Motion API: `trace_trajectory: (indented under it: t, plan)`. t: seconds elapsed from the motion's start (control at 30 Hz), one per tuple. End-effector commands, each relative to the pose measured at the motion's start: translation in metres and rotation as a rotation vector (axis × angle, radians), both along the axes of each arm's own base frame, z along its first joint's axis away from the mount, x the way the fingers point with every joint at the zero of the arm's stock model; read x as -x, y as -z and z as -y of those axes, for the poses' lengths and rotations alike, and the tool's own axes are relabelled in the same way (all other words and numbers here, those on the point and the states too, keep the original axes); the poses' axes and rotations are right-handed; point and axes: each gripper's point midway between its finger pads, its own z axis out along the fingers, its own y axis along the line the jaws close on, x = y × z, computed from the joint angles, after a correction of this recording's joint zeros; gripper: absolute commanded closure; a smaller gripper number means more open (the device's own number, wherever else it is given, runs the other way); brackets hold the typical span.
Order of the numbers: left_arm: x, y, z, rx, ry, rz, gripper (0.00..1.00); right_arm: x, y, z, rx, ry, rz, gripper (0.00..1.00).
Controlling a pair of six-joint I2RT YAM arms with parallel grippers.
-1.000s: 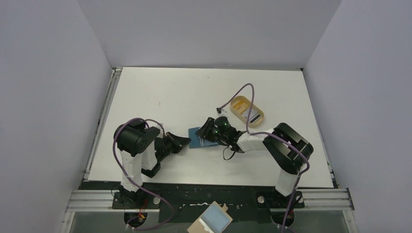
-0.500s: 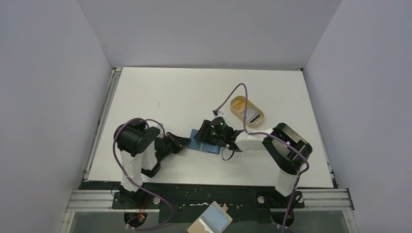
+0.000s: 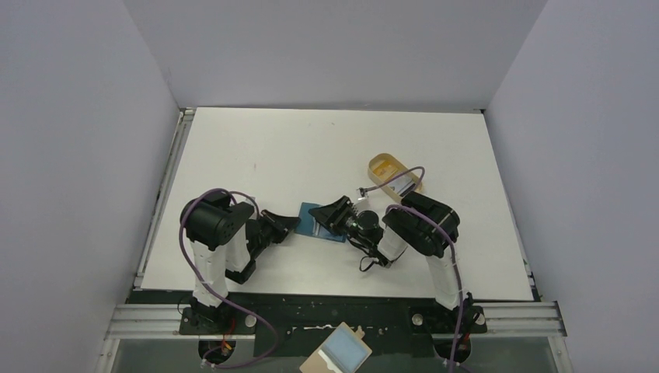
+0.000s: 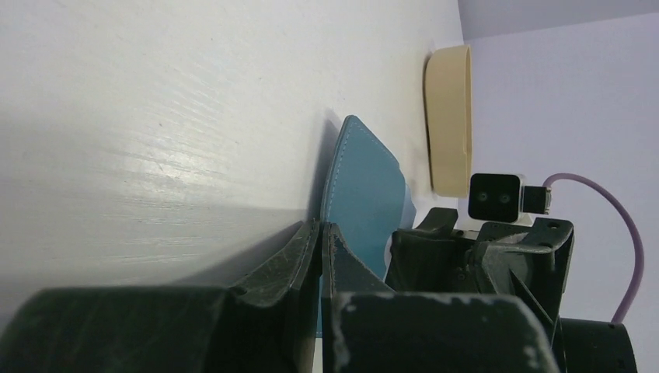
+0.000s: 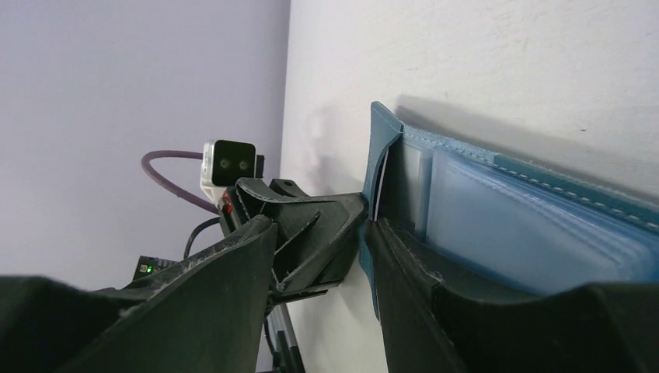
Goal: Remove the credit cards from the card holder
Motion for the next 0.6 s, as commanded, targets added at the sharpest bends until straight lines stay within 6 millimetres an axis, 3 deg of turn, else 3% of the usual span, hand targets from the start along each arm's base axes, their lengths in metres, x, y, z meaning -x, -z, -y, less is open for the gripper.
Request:
trace_trajectory:
  t: [0.0, 0.1, 0.23, 0.47, 0.57]
  plan:
    - [0.058, 0.042, 0.027, -0.059, 0.256, -0.181, 1.00, 0.083, -0.023, -0.049, -0.148, -0.372, -0.032, 0.51]
    - [0.052, 0.016, 0.034, -0.013, 0.268, -0.118, 1.00, 0.083, -0.015, -0.046, -0.074, -0.369, -0.056, 0.51]
    - [0.042, -0.018, 0.040, 0.055, 0.267, -0.039, 1.00, 0.082, 0.015, -0.034, 0.161, -0.350, -0.113, 0.51]
    - [0.038, -0.026, 0.043, 0.093, 0.265, -0.041, 1.00, 0.080, 0.031, -0.017, 0.309, -0.309, -0.135, 0.51]
    - [0.037, -0.029, 0.044, 0.099, 0.264, -0.036, 1.00, 0.081, 0.033, -0.016, 0.278, -0.300, -0.127, 0.59]
